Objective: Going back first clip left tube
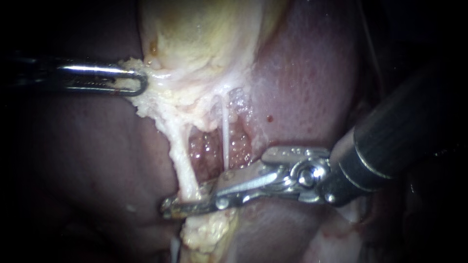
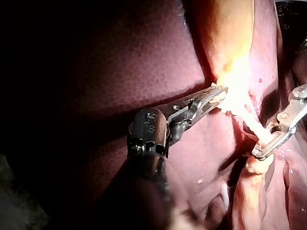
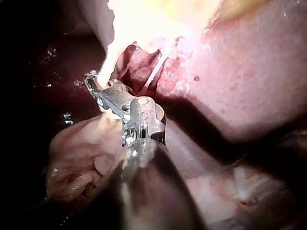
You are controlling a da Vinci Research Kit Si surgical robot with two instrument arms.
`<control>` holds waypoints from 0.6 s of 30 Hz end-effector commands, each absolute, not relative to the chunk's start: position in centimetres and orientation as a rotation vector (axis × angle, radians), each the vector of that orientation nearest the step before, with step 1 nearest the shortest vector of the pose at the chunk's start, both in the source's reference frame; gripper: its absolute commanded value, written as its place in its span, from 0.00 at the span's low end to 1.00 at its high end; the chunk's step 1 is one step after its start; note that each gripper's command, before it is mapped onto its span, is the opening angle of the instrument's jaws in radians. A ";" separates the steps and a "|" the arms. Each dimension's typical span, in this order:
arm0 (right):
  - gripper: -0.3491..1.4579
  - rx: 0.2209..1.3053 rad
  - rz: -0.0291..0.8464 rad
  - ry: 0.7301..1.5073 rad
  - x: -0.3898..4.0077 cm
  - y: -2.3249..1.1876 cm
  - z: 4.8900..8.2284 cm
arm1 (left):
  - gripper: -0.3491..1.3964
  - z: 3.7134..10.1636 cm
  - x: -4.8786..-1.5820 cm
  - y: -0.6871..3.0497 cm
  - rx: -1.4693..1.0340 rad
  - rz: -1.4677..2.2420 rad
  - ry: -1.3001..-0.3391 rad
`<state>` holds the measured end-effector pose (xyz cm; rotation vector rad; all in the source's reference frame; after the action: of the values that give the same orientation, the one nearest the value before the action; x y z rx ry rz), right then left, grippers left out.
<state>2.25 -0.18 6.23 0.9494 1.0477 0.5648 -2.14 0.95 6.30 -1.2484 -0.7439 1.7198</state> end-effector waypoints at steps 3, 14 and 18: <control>0.00 0.952 0.569 1.057 2.25 -0.16 6.26 | 0.00 6.31 -2.14 0.95 -1.248 1.720 -0.743; 0.44 0.883 0.484 1.184 2.23 -0.09 6.48 | 0.00 6.30 -2.14 0.95 -1.248 1.720 -0.743; 0.47 0.758 0.421 1.233 2.22 -0.04 6.60 | 0.00 6.29 -2.14 0.94 -1.248 1.720 -0.743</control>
<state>2.22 -0.02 6.62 0.6985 1.2437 0.4259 -2.14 0.94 6.30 -1.2480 -0.7434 1.7201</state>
